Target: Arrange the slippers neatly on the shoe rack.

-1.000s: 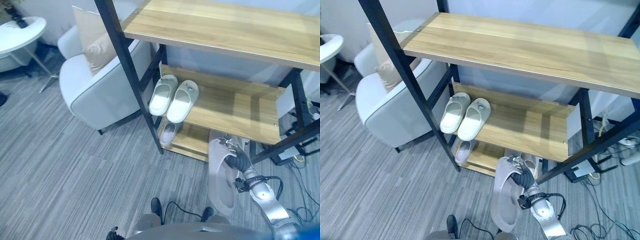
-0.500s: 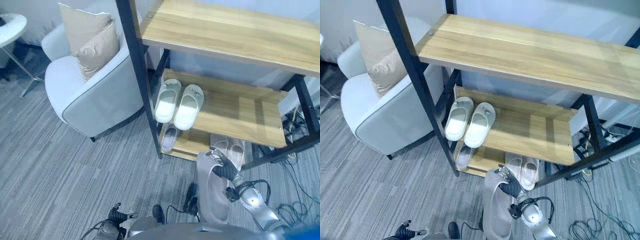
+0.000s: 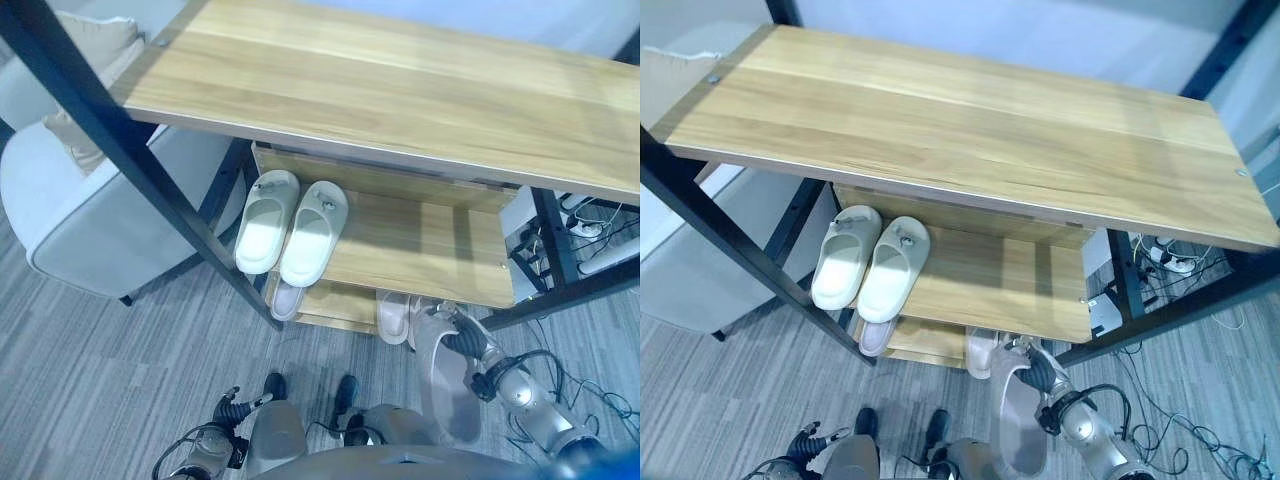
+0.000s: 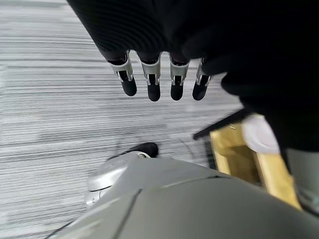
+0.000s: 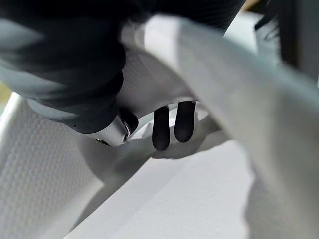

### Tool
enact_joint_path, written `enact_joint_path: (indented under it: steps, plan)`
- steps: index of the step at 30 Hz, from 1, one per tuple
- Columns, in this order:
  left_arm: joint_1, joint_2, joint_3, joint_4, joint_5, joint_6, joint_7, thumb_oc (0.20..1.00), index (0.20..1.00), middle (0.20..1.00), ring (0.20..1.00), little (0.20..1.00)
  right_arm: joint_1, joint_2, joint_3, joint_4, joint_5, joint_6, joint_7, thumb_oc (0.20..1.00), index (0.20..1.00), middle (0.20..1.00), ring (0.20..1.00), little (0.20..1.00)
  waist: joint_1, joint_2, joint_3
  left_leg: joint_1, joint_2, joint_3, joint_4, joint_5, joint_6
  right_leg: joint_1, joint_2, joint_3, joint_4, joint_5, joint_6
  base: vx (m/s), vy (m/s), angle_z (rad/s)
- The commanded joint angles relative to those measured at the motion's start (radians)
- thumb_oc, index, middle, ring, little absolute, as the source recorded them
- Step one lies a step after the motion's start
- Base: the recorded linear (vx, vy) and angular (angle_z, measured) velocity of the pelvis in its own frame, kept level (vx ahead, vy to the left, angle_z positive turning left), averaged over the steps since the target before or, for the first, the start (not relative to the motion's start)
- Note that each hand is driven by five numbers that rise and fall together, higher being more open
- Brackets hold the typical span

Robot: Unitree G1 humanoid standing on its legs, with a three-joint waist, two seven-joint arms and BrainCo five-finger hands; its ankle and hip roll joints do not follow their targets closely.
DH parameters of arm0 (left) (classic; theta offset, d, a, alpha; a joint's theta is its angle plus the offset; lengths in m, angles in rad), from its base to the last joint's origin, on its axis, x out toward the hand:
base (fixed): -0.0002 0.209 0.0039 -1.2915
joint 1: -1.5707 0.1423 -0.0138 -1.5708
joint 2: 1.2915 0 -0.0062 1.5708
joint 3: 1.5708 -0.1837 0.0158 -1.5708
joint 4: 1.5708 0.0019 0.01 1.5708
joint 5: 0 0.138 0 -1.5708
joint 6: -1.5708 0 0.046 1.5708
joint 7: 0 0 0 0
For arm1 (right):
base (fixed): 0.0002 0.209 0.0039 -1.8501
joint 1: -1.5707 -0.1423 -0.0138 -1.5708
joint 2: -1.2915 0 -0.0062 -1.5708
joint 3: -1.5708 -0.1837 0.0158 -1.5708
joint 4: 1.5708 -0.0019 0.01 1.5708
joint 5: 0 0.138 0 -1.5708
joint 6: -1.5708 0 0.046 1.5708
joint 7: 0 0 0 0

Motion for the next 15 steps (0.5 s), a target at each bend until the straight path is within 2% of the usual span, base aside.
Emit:
enact_joint_path:
  steps: [1,3,4,7,8,10,11,12,13,15]
  plan:
    - [0.02,-0.027,-0.04,0.009,0.026,-0.007,0.009,1.0,1.0,1.0,1.0,1.0,-0.064,0.022,0.016,-0.051,-0.016,-0.042,-0.011,0.2,0.2,0.2,0.2,0.2,0.033,-0.005,0.005,-0.047,-0.02,0.035,0.087,-0.054,0.042,-0.037,-0.233,0.032,0.2,-0.064,0.17,-0.16,0.138,0.18]
    - [0.001,-0.017,-0.044,-0.003,0.023,-0.01,0.016,1.0,1.0,1.0,1.0,1.0,-0.087,0.023,0.022,-0.049,-0.023,-0.036,-0.017,0.2,0.2,0.2,0.2,0.2,0.035,-0.009,0.029,-0.093,-0.03,0.036,0.132,-0.067,0.046,-0.074,-0.252,0.034,0.236,-0.066,0.173,-0.18,0.066,0.1]
    - [-0.022,-0.003,-0.048,-0.018,0.011,-0.015,0.027,1.0,1.0,1.0,1.0,1.0,-0.117,0.012,0.033,-0.055,-0.037,-0.03,-0.026,0.2,0.2,0.2,0.2,0.2,0.038,-0.01,0.061,-0.158,-0.036,0.036,0.204,-0.086,0.052,-0.125,-0.274,0.038,0.297,-0.071,0.174,-0.27,0.082,0.24]
    - [-0.04,0.0,-0.059,-0.029,0.02,-0.026,0.05,1.0,1.0,1.0,1.0,1.0,-0.168,-0.003,0.036,-0.052,-0.065,-0.023,-0.051,0.2,0.2,0.2,0.2,0.2,0.045,-0.005,0.097,-0.249,-0.04,0.031,0.322,-0.141,0.055,-0.209,-0.301,0.059,0.414,-0.118,0.181,-0.17,0.044,0.21]
    - [-0.064,0.003,-0.048,-0.034,-0.007,-0.029,0.066,1.0,1.0,1.0,1.0,1.0,-0.201,-0.02,0.027,-0.057,-0.092,-0.019,-0.08,0.2,0.2,0.2,0.2,0.2,0.05,-0.003,0.115,-0.329,-0.043,0.03,0.386,-0.137,0.064,-0.284,-0.315,0.06,0.478,-0.123,0.168,-0.2,0.035,-0.04]
    - [-0.063,0.002,-0.042,-0.042,-0.027,-0.036,0.066,1.0,1.0,1.0,1.0,1.0,-0.215,-0.037,0.025,-0.057,-0.115,-0.016,-0.1,0.2,0.2,0.2,0.2,0.2,0.054,-0.002,0.12,-0.371,-0.042,0.025,0.424,-0.144,0.064,-0.319,-0.324,0.057,0.513,-0.138,0.164,-0.13,-0.034,-0.13]
    - [-0.055,-0.01,-0.023,-0.071,-0.12,-0.051,0.049,1.0,1.0,1.0,1.0,1.0,-0.219,-0.062,0.013,-0.082,-0.125,-0.009,-0.117,0.2,0.2,0.2,0.2,0.2,0.055,0.005,0.138,-0.452,-0.037,0.01,0.522,-0.19,0.061,-0.394,-0.333,0.079,0.608,-0.192,0.162,-0.14,-0.099,-0.02]
    - [-0.067,-0.014,-0.03,-0.126,-0.198,-0.073,0.044,1.0,1.0,1.0,1.0,1.0,-0.234,-0.078,0.007,-0.098,-0.115,-0.006,-0.128,0.2,0.2,0.2,0.2,0.2,0.051,0.009,0.148,-0.523,-0.035,0.003,0.576,-0.199,0.066,-0.466,-0.338,0.091,0.668,-0.218,0.148,-0.27,-0.097,0.06]
    - [-0.074,0.002,-0.054,-0.234,-0.239,-0.106,0.054,1.0,1.0,1.0,1.0,1.0,-0.262,-0.119,-0.022,-0.139,-0.106,0.002,-0.162,0.2,0.2,0.2,0.2,0.2,0.048,0.024,0.163,-0.662,-0.037,-0.011,0.684,-0.214,0.073,-0.6,-0.353,0.118,0.767,-0.251,0.122,-0.23,-0.047,0.08]
    - [-0.069,0.008,-0.062,-0.27,-0.245,-0.112,0.058,1.0,1.0,1.0,1.0,1.0,-0.272,-0.138,-0.038,-0.152,-0.113,0.004,-0.176,0.2,0.2,0.2,0.2,0.2,0.048,0.028,0.152,-0.728,-0.036,-0.016,0.724,-0.222,0.077,-0.666,-0.357,0.135,0.807,-0.27,0.111,-0.17,-0.047,0.15]
